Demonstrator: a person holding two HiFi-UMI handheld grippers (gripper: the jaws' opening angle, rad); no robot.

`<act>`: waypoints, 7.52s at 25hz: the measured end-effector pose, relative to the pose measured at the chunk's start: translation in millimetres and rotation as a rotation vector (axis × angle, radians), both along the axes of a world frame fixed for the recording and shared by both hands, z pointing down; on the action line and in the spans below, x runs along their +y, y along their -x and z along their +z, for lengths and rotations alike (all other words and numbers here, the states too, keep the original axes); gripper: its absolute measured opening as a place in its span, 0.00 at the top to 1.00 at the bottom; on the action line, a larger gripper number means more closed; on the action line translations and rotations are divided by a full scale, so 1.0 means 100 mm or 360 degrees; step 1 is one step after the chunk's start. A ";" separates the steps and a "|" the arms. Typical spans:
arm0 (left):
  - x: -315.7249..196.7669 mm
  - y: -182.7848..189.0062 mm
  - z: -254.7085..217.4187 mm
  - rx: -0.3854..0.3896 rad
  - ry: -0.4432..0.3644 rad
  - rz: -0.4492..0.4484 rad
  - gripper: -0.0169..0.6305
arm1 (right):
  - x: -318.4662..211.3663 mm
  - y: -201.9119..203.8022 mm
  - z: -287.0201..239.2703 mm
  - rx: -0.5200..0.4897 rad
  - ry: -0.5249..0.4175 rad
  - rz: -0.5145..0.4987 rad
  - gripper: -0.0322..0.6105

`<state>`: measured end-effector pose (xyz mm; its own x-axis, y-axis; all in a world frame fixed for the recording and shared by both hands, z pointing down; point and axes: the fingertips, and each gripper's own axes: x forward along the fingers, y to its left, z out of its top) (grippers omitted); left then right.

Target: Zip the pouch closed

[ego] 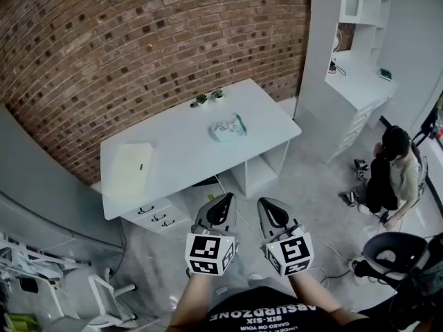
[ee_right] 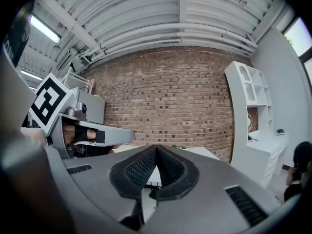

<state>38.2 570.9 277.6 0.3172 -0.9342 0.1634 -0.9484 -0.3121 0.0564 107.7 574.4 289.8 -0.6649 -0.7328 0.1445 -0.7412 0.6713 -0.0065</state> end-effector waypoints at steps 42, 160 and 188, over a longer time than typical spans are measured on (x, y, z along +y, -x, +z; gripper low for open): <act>-3.20 1.29 0.47 -0.0159 0.0170 0.0348 0.77 | -3.13 0.99 0.40 0.0181 0.0062 0.0153 0.83; -6.56 0.87 3.93 -0.1068 0.1304 0.1229 0.94 | -6.46 1.46 3.68 0.1427 0.0484 -0.1162 0.95; -6.57 0.87 3.93 -0.0990 0.1330 0.1132 0.94 | -6.38 1.40 3.68 0.1509 0.0589 -0.1193 0.95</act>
